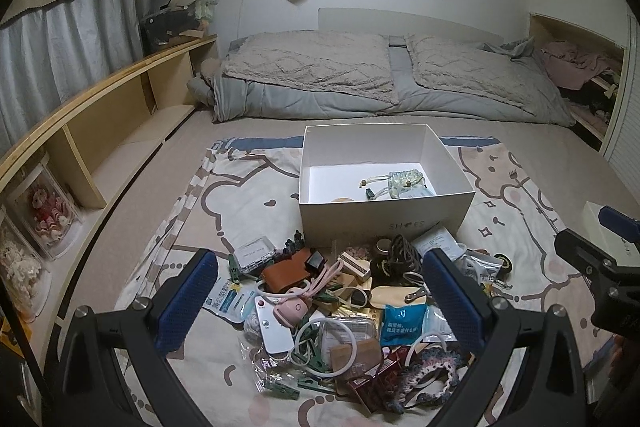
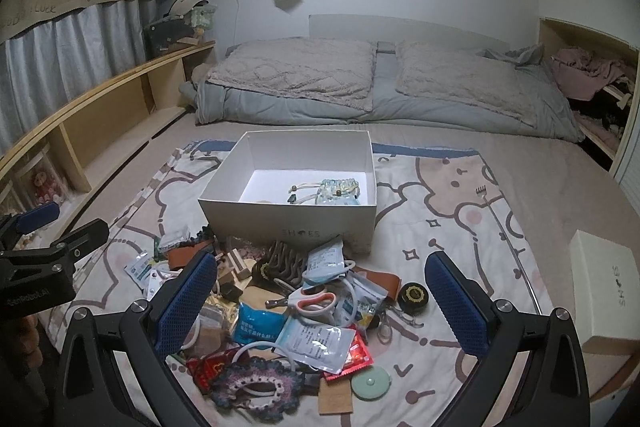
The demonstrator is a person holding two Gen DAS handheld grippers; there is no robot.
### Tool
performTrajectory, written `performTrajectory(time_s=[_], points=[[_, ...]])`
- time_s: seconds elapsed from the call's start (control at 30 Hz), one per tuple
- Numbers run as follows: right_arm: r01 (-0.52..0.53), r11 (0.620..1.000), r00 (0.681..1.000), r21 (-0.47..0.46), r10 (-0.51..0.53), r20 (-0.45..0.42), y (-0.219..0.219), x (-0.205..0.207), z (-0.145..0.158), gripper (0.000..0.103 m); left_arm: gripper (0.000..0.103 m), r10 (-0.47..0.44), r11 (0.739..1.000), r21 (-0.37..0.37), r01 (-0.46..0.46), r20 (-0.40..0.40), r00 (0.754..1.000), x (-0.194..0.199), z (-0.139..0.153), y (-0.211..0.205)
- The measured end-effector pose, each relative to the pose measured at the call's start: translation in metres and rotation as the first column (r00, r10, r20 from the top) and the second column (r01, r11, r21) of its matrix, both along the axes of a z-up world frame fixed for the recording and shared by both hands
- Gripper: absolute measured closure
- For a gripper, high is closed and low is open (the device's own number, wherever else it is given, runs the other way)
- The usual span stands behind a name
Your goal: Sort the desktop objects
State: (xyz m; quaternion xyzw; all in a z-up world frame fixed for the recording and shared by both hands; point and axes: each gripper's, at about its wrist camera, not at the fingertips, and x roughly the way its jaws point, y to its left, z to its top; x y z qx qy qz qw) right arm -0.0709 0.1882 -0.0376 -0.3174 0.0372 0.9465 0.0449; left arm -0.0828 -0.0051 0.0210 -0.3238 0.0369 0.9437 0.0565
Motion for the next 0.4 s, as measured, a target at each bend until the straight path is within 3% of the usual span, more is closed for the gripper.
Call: performTrajectory(time_s=[0.4], points=[[0.004, 1.0, 1.0, -0.023, -0.004, 0.005, 0.0024, 0.0006, -0.0006, 0.0, 0.0, -0.008, 1.0, 0.003, 0.008, -0.004, 1.0, 0.0001, -0.0007, 0.0028]])
